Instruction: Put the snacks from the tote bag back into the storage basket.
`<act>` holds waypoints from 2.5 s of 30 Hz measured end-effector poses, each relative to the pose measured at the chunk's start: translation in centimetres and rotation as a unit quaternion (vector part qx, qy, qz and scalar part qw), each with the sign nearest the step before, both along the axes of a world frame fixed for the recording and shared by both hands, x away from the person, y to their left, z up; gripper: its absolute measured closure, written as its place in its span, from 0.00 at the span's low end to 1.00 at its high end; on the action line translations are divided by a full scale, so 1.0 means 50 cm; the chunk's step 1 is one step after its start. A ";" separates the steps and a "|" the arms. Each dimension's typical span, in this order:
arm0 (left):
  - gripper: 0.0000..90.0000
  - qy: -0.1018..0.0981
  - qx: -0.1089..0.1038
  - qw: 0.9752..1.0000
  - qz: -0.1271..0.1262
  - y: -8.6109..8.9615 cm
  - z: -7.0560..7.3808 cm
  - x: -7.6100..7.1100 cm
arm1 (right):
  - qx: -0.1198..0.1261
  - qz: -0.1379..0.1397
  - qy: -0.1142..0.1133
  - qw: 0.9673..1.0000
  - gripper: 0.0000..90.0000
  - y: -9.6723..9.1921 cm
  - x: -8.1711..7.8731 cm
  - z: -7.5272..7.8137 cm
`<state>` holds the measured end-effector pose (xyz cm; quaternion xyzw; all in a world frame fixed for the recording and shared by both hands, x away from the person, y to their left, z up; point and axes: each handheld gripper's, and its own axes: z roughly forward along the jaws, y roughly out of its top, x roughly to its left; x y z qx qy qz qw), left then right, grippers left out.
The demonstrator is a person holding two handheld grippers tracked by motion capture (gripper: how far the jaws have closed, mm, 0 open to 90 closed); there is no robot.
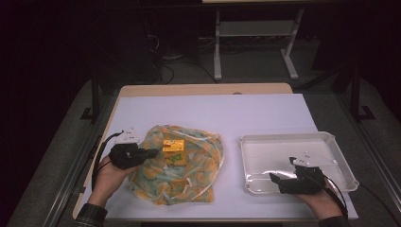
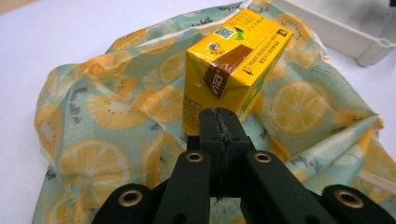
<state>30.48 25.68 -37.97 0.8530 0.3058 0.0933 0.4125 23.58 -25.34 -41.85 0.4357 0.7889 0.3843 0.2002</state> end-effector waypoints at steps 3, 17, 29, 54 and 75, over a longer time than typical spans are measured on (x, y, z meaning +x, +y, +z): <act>1.00 0.003 0.007 1.000 -0.003 -0.008 -0.008 0.003 | 0.000 0.001 0.000 1.000 0.09 -0.001 -0.001 -0.001; 1.00 0.007 0.015 1.000 -0.009 -0.016 -0.024 0.008 | -0.003 0.001 0.002 1.000 0.09 -0.002 -0.002 -0.002; 1.00 0.007 0.019 1.000 -0.018 -0.021 -0.024 0.009 | -0.003 -0.002 0.002 1.000 0.09 -0.006 -0.006 -0.002; 1.00 0.005 0.023 0.999 -0.048 -0.056 -0.018 -0.009 | -0.004 -0.002 0.002 1.000 0.09 -0.007 -0.006 -0.002; 1.00 0.005 0.029 0.997 -0.075 -0.092 -0.019 -0.019 | -0.004 -0.001 0.005 1.000 0.09 -0.006 -0.006 -0.003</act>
